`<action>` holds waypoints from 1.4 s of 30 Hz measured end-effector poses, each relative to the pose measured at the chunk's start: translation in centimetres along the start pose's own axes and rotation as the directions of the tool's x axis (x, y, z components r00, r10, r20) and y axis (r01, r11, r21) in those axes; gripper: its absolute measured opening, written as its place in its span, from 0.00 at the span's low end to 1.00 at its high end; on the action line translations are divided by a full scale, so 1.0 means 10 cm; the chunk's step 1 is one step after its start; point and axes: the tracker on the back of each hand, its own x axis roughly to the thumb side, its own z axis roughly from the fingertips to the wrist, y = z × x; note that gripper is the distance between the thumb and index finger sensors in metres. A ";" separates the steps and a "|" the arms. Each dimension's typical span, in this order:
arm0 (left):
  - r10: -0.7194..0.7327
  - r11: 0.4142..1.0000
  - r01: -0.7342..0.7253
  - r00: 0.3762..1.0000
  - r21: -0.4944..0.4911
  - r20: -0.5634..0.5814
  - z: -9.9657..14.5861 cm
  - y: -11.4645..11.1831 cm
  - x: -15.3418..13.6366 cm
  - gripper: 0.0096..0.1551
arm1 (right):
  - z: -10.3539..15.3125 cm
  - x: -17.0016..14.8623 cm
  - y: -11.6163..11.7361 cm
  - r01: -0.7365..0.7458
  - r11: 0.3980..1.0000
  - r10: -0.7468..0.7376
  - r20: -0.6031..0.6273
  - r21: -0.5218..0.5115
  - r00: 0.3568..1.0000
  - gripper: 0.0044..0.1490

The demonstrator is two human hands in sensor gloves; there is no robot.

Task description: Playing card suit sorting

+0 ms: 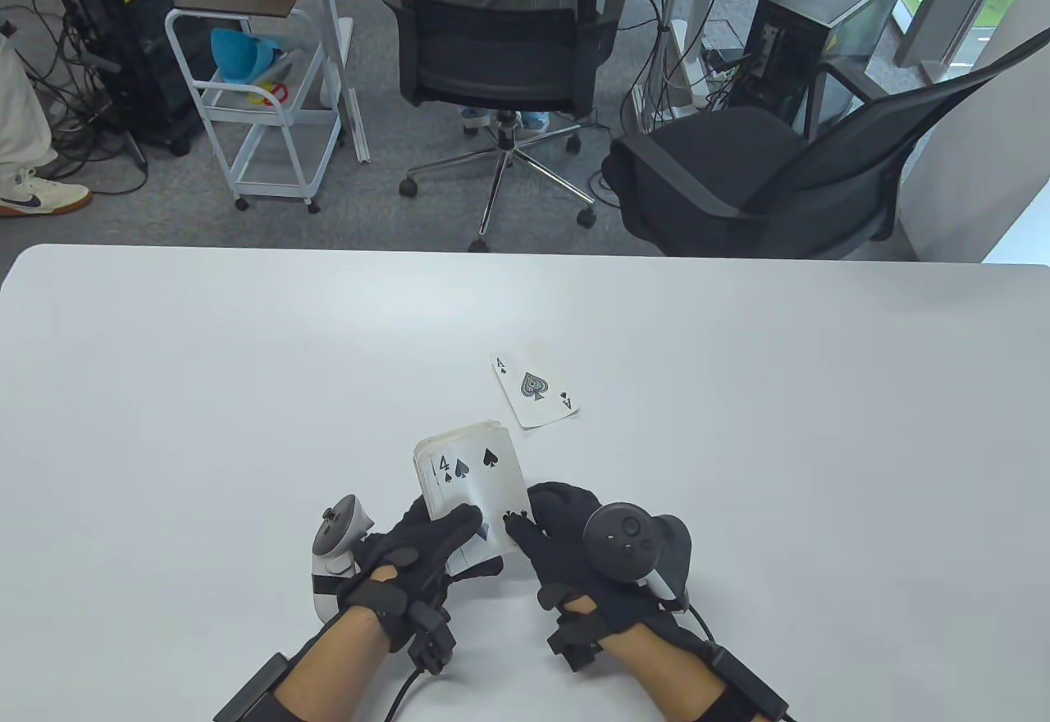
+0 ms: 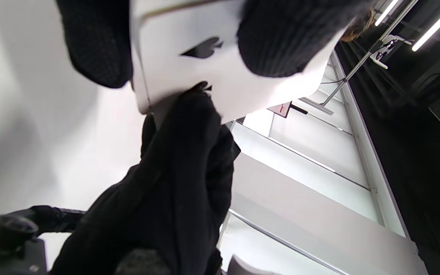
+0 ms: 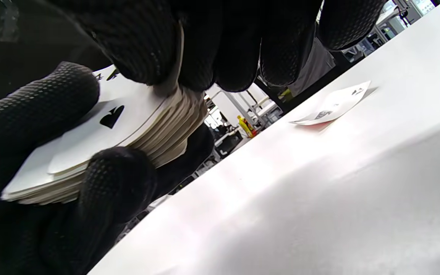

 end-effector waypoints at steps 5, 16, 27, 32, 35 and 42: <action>0.019 0.998 -0.021 0.999 0.062 0.033 -0.01 0.01 0.02 0.41 | -0.29 -0.03 -0.16 -0.059 0.998 0.057 -0.067 -0.029 0.996 0.25; 0.052 0.994 -0.062 0.993 0.088 0.108 0.05 0.11 0.18 0.39 | -1.56 -0.47 -0.26 -0.277 0.958 0.284 -0.425 0.080 0.860 0.22; 0.040 0.995 -0.052 0.990 0.086 0.134 0.08 0.12 0.23 0.38 | -1.90 -0.41 0.40 -0.746 0.589 0.795 -0.387 0.310 0.467 0.33; 0.034 0.996 -0.046 0.990 0.082 0.135 0.09 0.12 0.23 0.38 | -1.76 -0.29 0.15 -0.672 0.710 0.694 -0.371 0.210 0.617 0.30; 0.031 0.996 -0.042 0.991 0.081 0.130 0.10 0.11 0.21 0.38 | -1.53 -0.12 -0.09 -0.582 0.800 0.596 -0.299 0.144 0.745 0.29; -0.020 0.998 0.014 0.995 0.060 0.100 0.07 0.02 0.15 0.38 | -0.68 0.04 -0.40 0.003 0.993 0.009 -0.100 0.117 0.995 0.32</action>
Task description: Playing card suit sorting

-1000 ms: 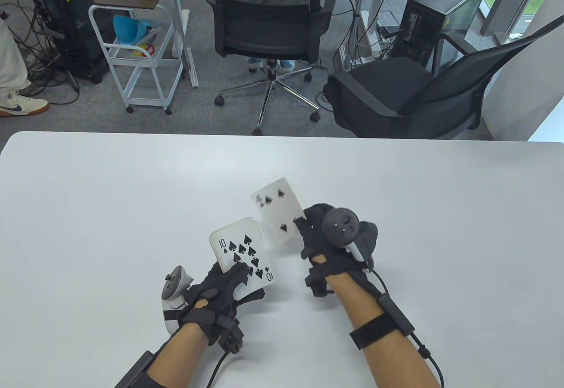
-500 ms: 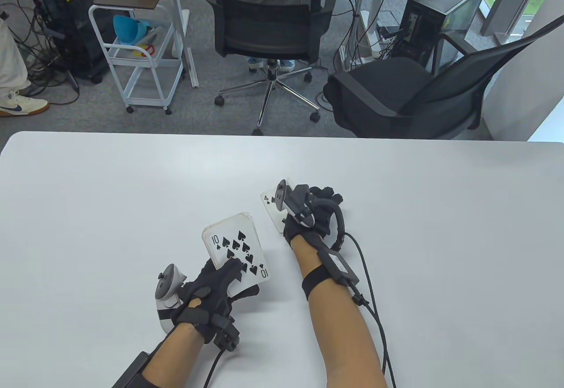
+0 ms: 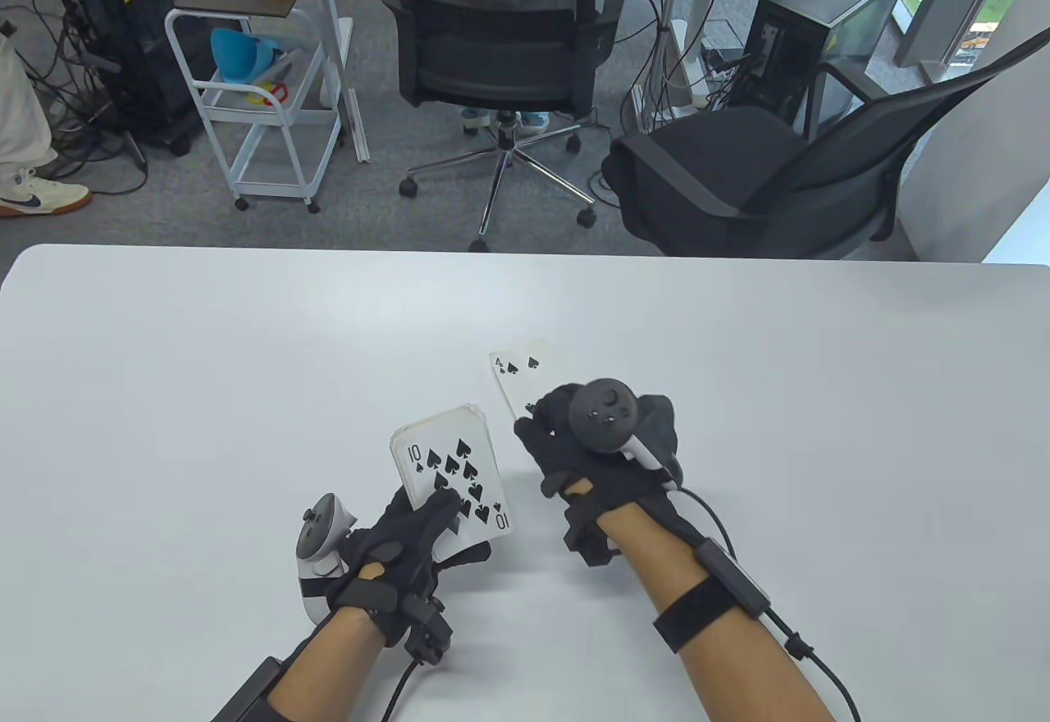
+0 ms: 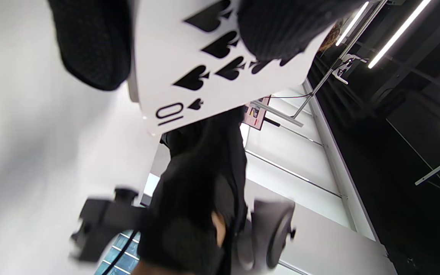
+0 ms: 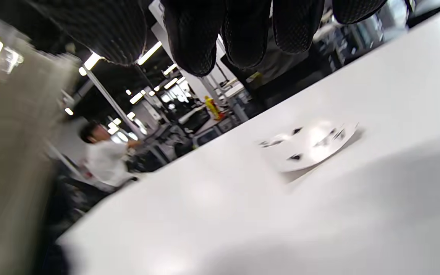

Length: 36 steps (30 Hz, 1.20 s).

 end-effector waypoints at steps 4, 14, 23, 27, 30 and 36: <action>-0.037 0.999 0.037 0.999 -0.010 -0.005 0.00 -0.03 -0.03 0.38 | 0.43 -0.04 0.04 0.205 0.978 -0.202 0.089 -0.032 0.975 0.34; -0.041 0.998 0.039 0.999 -0.054 -0.031 -0.02 -0.07 -0.11 0.38 | 0.80 0.05 0.42 -0.139 0.975 0.169 0.175 -0.172 0.970 0.42; -0.054 0.994 0.050 0.997 -0.098 -0.046 -0.03 -0.15 -0.18 0.39 | 0.85 -0.07 0.53 -0.103 0.981 0.132 0.169 -0.166 0.977 0.41; -0.041 0.996 0.038 0.999 -0.076 -0.028 0.01 -0.16 -0.19 0.38 | 0.88 -0.02 0.52 -0.068 0.975 0.105 0.170 -0.211 0.980 0.36; -0.004 0.997 0.001 0.999 -0.077 -0.039 0.02 -0.15 -0.20 0.38 | 0.90 0.01 0.52 -0.007 0.970 0.051 0.173 -0.245 0.984 0.31; 0.013 0.996 -0.018 0.998 -0.083 -0.057 0.01 -0.15 -0.21 0.40 | 0.90 -0.05 0.50 -0.022 0.957 0.074 0.169 -0.290 0.983 0.24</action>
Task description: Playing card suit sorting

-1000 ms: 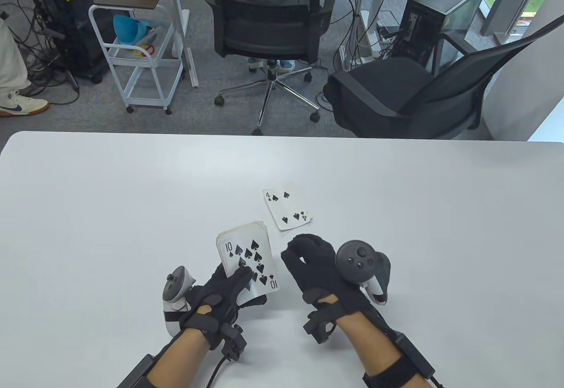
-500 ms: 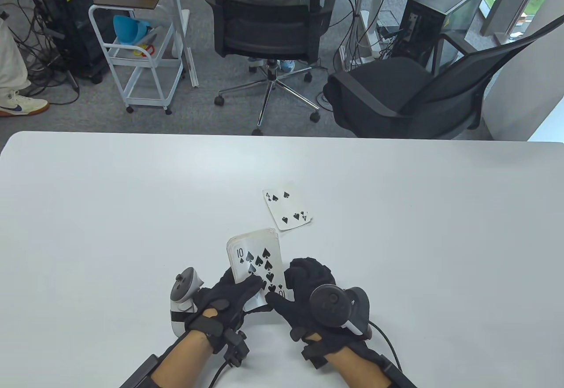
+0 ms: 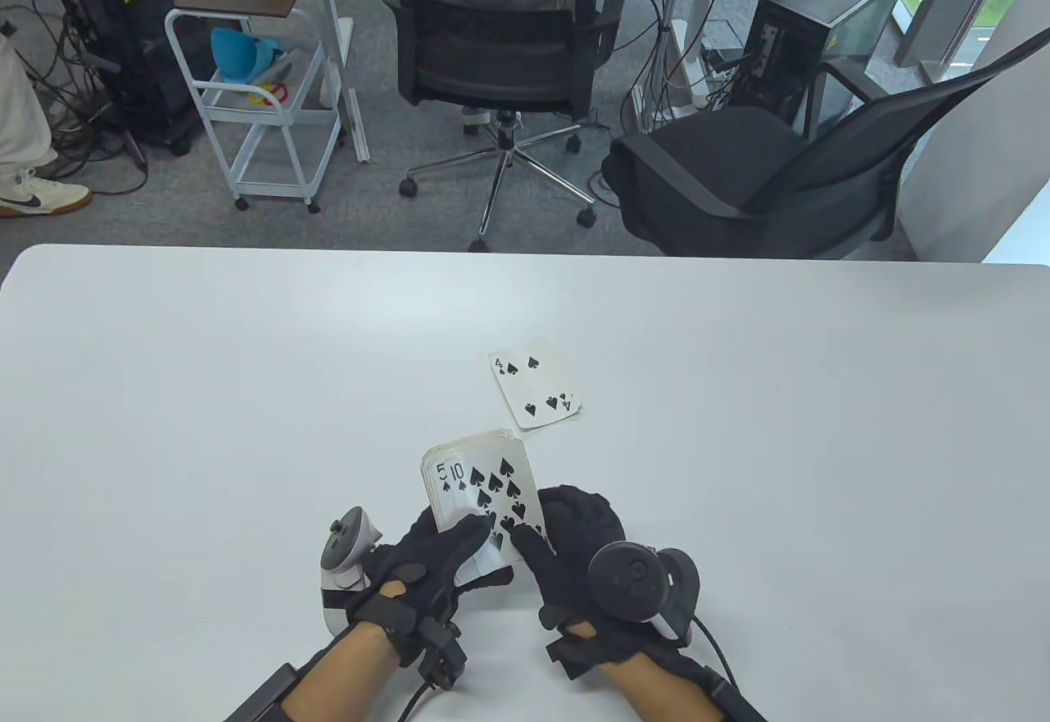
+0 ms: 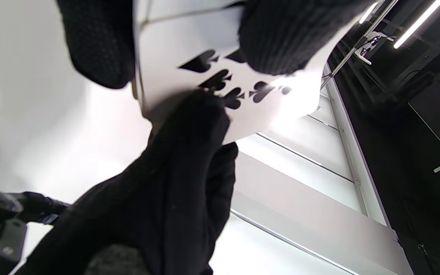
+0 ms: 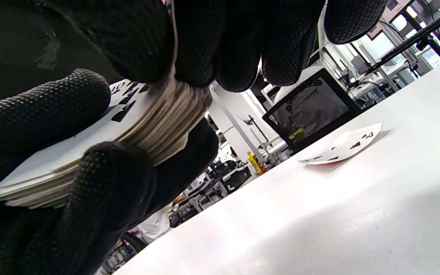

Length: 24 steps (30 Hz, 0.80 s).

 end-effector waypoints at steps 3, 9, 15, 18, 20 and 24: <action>0.034 0.999 -0.034 0.999 0.004 -0.006 0.00 0.01 0.01 0.40 | -0.01 -0.05 0.02 -0.024 1.000 0.024 -0.004 -0.007 1.000 0.24; 0.027 0.999 -0.028 1.000 0.024 0.007 0.00 0.04 0.04 0.40 | -0.02 -0.07 0.01 -0.049 0.999 0.048 -0.044 -0.020 0.998 0.28; -0.054 0.997 0.052 0.998 0.065 0.037 -0.01 0.03 0.09 0.39 | -0.09 -0.21 -0.11 -0.004 1.000 0.001 -0.122 -0.025 0.992 0.23; -0.053 0.997 0.050 0.997 0.056 0.059 0.00 0.01 0.13 0.38 | -0.19 -0.38 -0.25 0.055 0.996 -0.069 -0.212 -0.069 0.975 0.23; -0.049 0.998 0.045 0.995 0.051 0.082 0.02 -0.01 0.17 0.38 | -0.31 -0.51 -0.33 0.079 0.995 -0.094 -0.288 -0.065 0.953 0.23; -0.057 0.998 0.053 0.992 0.040 0.114 0.05 -0.03 0.25 0.38 | -0.59 -0.62 -0.38 0.041 0.999 -0.047 -0.350 -0.026 0.936 0.23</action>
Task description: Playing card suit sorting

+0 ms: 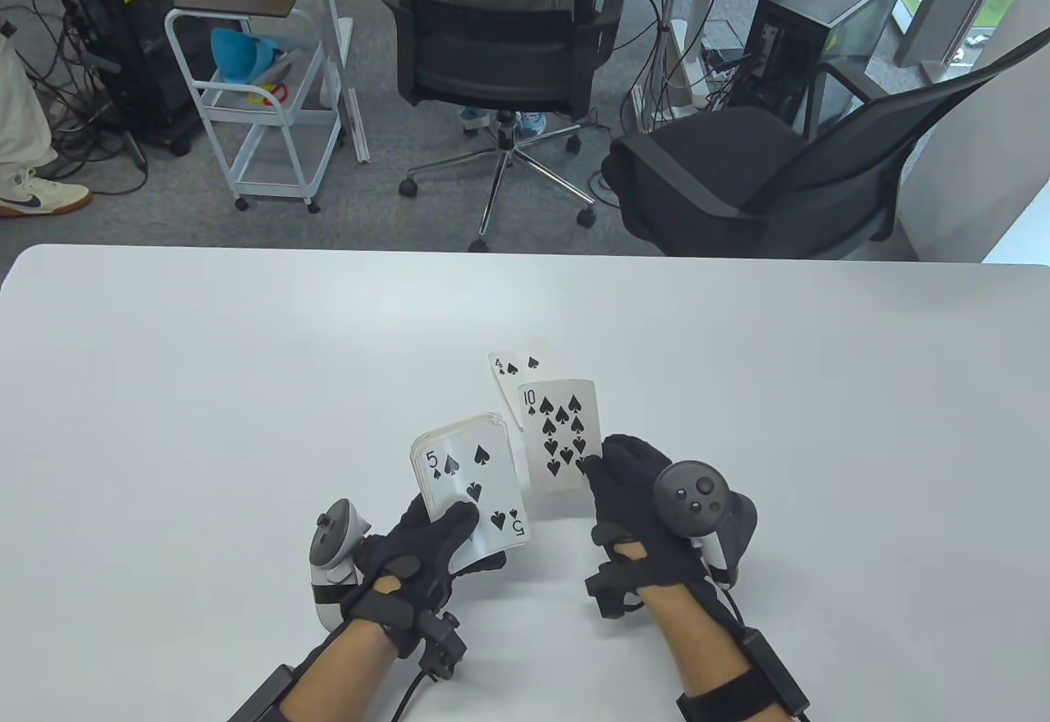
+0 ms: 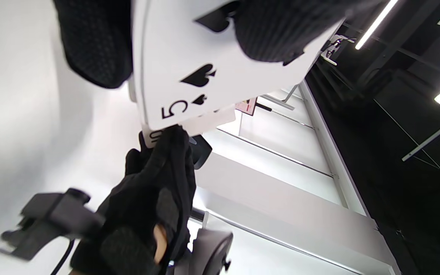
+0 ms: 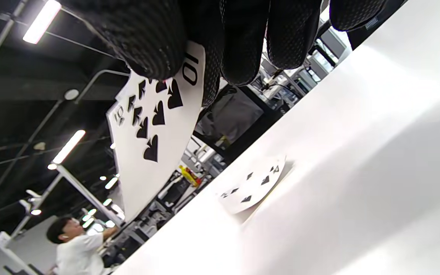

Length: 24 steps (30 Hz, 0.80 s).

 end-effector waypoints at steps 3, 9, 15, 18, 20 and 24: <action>0.016 1.000 -0.017 1.000 0.008 0.020 0.03 0.03 0.05 0.38 | -0.27 0.09 0.02 -0.030 0.999 0.031 -0.037 0.024 0.999 0.23; 0.072 0.995 -0.076 0.995 0.057 0.066 0.06 0.17 0.15 0.38 | -0.78 0.25 0.24 -0.167 0.984 0.173 -0.106 0.058 0.979 0.23; 0.095 0.992 -0.102 0.992 0.072 0.085 0.06 0.23 0.20 0.38 | -1.14 0.29 0.67 -0.339 0.932 0.356 -0.155 0.125 0.922 0.23; 0.101 0.993 -0.106 0.992 0.060 0.075 0.06 0.21 0.19 0.38 | -1.24 0.29 0.85 -0.400 0.906 0.419 -0.170 0.137 0.892 0.23; 0.090 0.994 -0.093 0.994 0.055 0.067 0.06 0.20 0.18 0.38 | -1.28 0.29 0.98 -0.475 0.865 0.498 -0.171 0.160 0.850 0.24; 0.079 0.996 -0.082 0.996 0.048 0.049 0.04 0.18 0.14 0.38 | -1.31 0.29 1.17 -0.695 0.693 0.720 -0.133 0.190 0.681 0.27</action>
